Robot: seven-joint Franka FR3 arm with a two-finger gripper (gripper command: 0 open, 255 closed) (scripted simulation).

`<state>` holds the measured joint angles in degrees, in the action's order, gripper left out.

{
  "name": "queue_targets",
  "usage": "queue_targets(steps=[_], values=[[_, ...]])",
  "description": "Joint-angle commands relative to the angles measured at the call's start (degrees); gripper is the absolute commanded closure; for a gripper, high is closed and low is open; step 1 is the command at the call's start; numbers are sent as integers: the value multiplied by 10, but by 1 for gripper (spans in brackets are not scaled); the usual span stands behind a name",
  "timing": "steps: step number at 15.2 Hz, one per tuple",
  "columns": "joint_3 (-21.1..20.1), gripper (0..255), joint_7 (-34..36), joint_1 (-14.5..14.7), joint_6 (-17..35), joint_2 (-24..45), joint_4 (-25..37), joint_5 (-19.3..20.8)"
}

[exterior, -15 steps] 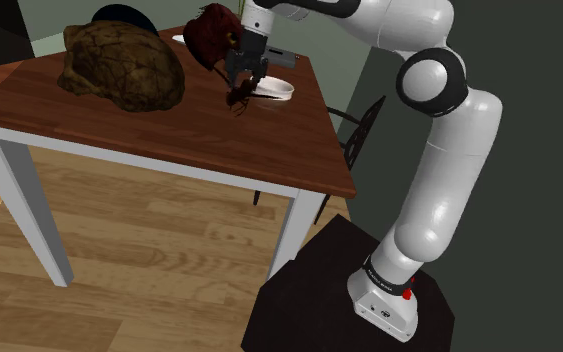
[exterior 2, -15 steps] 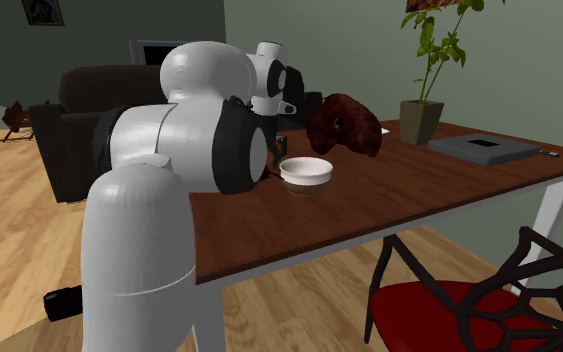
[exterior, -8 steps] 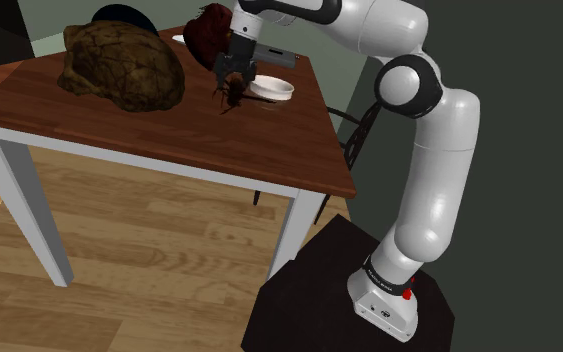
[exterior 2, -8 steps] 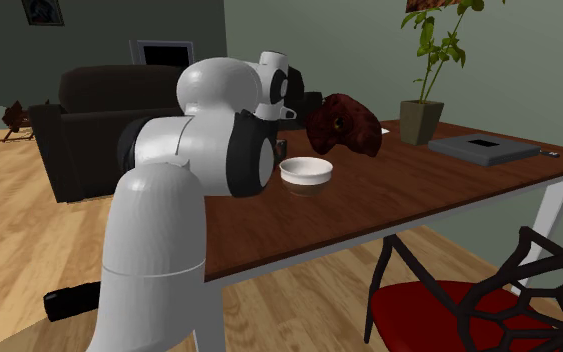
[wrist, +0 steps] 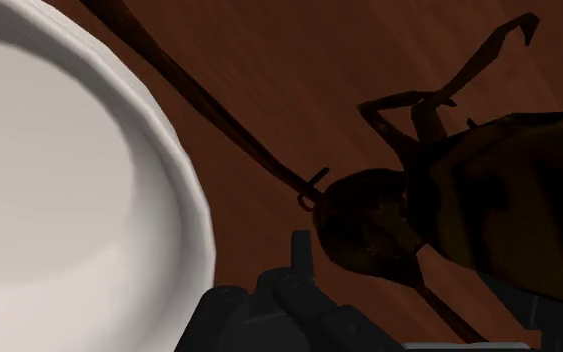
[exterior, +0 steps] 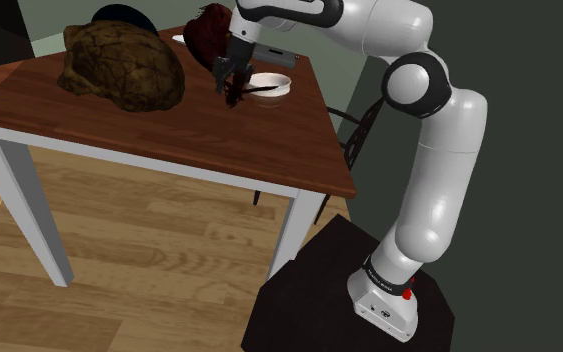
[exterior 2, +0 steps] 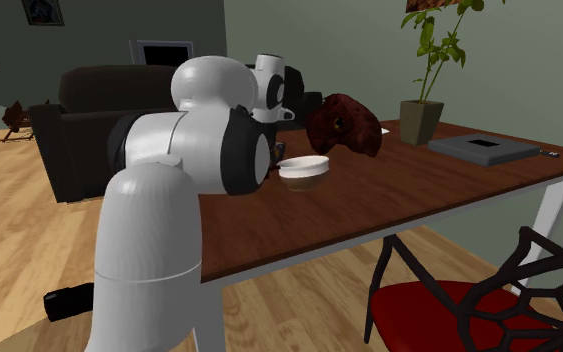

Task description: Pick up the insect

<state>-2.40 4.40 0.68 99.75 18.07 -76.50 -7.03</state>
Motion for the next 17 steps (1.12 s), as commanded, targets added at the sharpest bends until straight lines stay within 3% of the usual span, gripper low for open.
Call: queue_targets(steps=[1, 5, 6, 17], values=[[6, 255, -1, -5, -32, 8, -22, 2], [7, 255, -7, -10, -35, -11, -37, 0], [5, 255, 0, -6, -49, 25, 13, 3], [3, 255, 12, -8, -150, 55, 145, 5]])
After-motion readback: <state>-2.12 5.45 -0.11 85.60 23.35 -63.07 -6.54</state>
